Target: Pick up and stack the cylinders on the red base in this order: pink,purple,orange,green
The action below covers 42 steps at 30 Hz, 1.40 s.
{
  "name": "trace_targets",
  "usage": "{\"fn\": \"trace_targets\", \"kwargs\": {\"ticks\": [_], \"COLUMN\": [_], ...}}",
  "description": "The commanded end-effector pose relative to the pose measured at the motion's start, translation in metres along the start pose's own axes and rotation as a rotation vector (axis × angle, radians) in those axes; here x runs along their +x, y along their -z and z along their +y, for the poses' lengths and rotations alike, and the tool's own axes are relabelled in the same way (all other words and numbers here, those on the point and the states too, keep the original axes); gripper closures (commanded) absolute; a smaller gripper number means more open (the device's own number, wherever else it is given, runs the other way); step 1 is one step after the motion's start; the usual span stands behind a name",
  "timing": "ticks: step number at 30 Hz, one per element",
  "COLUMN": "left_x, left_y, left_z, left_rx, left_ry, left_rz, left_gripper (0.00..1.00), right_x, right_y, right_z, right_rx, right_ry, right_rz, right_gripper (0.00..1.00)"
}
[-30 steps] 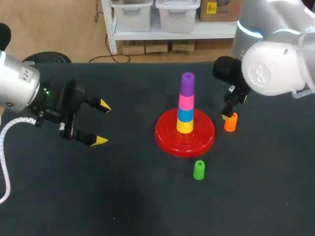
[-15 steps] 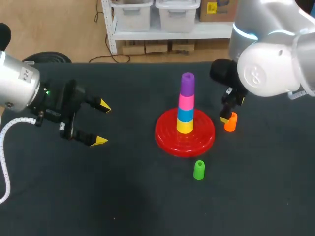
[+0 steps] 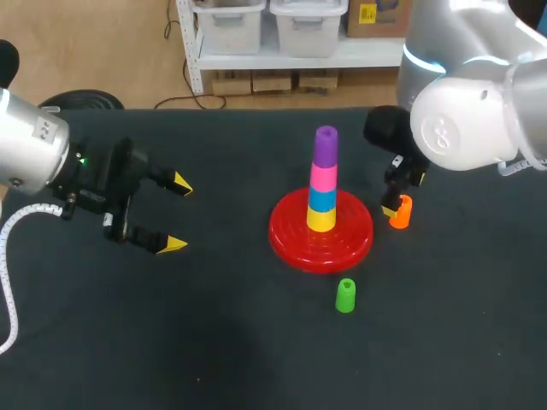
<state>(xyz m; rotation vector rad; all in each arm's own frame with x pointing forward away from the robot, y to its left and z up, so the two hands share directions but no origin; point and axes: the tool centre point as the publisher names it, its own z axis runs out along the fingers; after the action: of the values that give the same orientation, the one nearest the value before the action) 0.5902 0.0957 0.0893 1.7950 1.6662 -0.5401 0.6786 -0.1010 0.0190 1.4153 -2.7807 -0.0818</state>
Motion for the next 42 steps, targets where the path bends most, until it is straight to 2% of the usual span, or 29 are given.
{"fn": "trace_targets", "kwargs": {"ticks": [1,26,28,42], "left_x": [0.0012,0.0012,0.0012,0.0012], "left_y": [-0.0004,-0.0004,-0.0004,-0.0004], "left_z": [0.0007,0.0007,0.0007,0.0007], "left_rx": [0.001,0.001,0.001,0.001], "left_ry": [-0.002,-0.002,-0.002,-0.002], "left_rz": [-0.002,-0.002,-0.002,-0.002], "left_gripper": [0.0,0.0,0.0,0.0], "right_x": [0.0007,0.0019,0.0019,-0.0021], "right_y": [-0.0006,-0.0077,-0.0077,-0.0058], "right_z": [0.0003,0.0033,0.0032,0.0027], "right_rx": [0.0,-0.005,-0.006,-0.003], "right_ry": [-0.002,-0.004,-0.003,0.012], "right_rz": [0.0,0.019,0.019,0.032], "right_gripper": [0.0,0.0,1.0,1.0]}}
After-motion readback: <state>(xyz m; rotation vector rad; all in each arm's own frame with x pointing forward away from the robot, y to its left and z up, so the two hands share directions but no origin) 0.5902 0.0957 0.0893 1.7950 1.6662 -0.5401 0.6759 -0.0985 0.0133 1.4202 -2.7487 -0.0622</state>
